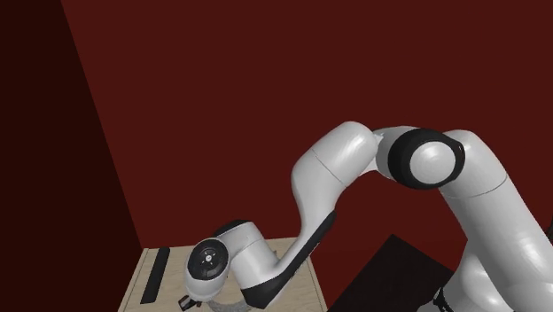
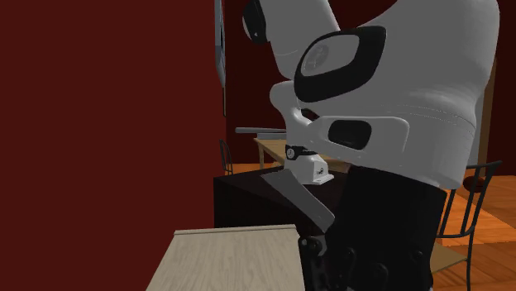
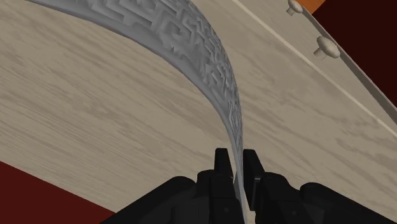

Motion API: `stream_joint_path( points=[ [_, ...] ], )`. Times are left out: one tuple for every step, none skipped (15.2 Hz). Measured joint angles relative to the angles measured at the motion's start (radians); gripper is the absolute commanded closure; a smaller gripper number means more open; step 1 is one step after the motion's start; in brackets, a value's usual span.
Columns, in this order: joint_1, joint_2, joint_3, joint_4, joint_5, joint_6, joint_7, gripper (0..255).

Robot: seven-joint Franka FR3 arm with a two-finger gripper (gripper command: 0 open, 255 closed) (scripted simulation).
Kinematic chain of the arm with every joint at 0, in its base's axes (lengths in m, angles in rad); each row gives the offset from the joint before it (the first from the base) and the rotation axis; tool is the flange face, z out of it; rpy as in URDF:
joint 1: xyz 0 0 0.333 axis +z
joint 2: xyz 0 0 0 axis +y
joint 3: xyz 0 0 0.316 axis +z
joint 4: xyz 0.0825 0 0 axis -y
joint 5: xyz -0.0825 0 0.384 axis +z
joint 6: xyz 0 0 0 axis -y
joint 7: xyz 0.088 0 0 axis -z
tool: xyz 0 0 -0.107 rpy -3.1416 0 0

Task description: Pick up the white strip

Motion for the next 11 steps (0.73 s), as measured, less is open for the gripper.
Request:
stream_joint_path(
  points=[
    [-0.004, -0.008, 0.004, -0.003, 0.006, -0.004, -0.007, 255],
    [-0.010, -0.022, 0.010, -0.012, 0.014, -0.007, -0.012, 255],
    [-0.014, -0.031, 0.016, -0.015, 0.021, -0.012, -0.019, 255],
    [-0.018, -0.042, 0.022, -0.020, 0.029, -0.017, -0.025, 255],
    [-0.022, -0.051, 0.028, -0.022, 0.038, -0.023, -0.033, 255],
    [-0.025, -0.061, 0.033, -0.027, 0.044, -0.027, -0.037, 255],
    [-0.030, -0.074, 0.040, -0.034, 0.053, -0.032, -0.044, 255],
    [-0.035, -0.082, 0.045, -0.033, 0.061, -0.037, -0.053, 255],
    [-0.040, -0.092, 0.050, -0.038, 0.068, -0.041, -0.059, 255],
    [-0.042, -0.099, 0.056, -0.035, 0.078, -0.050, -0.068, 255],
    [-0.045, -0.105, 0.060, -0.037, 0.083, -0.052, -0.072, 255]
  ],
)
